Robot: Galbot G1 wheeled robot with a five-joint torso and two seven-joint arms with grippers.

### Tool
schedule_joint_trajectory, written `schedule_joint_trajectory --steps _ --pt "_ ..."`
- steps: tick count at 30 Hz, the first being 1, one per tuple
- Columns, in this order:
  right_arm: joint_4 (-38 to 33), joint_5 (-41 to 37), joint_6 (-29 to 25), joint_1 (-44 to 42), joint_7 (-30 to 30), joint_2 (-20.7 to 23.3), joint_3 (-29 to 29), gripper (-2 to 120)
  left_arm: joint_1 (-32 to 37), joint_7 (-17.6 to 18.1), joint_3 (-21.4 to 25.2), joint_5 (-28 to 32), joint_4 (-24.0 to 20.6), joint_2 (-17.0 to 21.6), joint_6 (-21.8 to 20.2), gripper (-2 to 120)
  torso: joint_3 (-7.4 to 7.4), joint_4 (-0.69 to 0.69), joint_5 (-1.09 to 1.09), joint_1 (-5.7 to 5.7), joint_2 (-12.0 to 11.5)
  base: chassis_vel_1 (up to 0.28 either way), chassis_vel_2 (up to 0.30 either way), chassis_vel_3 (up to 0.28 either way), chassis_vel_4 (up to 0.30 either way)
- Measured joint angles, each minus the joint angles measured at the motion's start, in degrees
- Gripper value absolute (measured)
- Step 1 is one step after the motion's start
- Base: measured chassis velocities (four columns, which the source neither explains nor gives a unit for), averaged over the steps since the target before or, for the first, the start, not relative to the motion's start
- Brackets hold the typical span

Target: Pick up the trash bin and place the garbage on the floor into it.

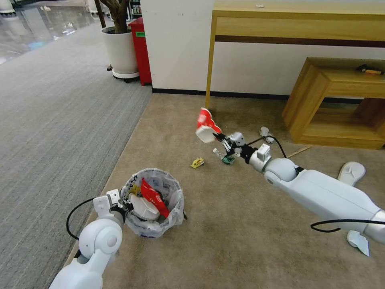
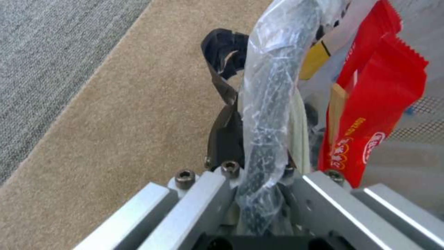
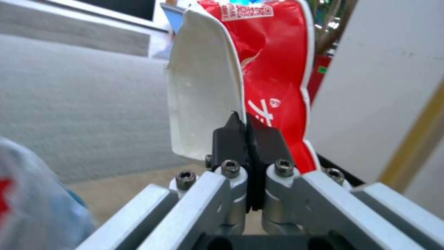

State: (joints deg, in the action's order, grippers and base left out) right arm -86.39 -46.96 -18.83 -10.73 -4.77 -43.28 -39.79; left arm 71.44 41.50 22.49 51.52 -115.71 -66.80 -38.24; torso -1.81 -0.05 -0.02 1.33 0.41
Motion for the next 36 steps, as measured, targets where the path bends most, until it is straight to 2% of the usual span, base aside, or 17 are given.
schedule_joint_trajectory --steps 6,9,21,36 --pt "-6.4 -1.8 1.5 1.0 2.4 0.2 -1.4 0 -1.2 0.3 -0.4 0.5 0.7 0.5 0.0 0 0.00 0.01 0.00 0.00 0.0 0.000 0.000 0.000 0.000" --pt "-9.6 -3.1 2.1 2.7 4.5 -0.5 -4.5 0 -1.9 0.4 -0.4 0.9 1.1 0.9 0.0 0 0.00 0.01 0.00 0.00 0.0 0.000 0.000 0.000 0.000" --pt "-13.4 -4.7 3.4 3.1 8.4 -4.9 -8.9 0 -4.2 0.8 -1.3 1.4 2.6 0.6 -0.1 0 0.00 0.02 0.00 0.00 0.0 0.000 0.000 0.000 0.000" --pt "-16.2 -6.3 3.6 1.1 10.4 -5.6 -12.9 0 -8.6 2.1 -2.4 4.1 5.0 1.5 -0.1 0 0.00 0.01 0.01 0.00 0.0 0.000 0.000 0.000 0.000"
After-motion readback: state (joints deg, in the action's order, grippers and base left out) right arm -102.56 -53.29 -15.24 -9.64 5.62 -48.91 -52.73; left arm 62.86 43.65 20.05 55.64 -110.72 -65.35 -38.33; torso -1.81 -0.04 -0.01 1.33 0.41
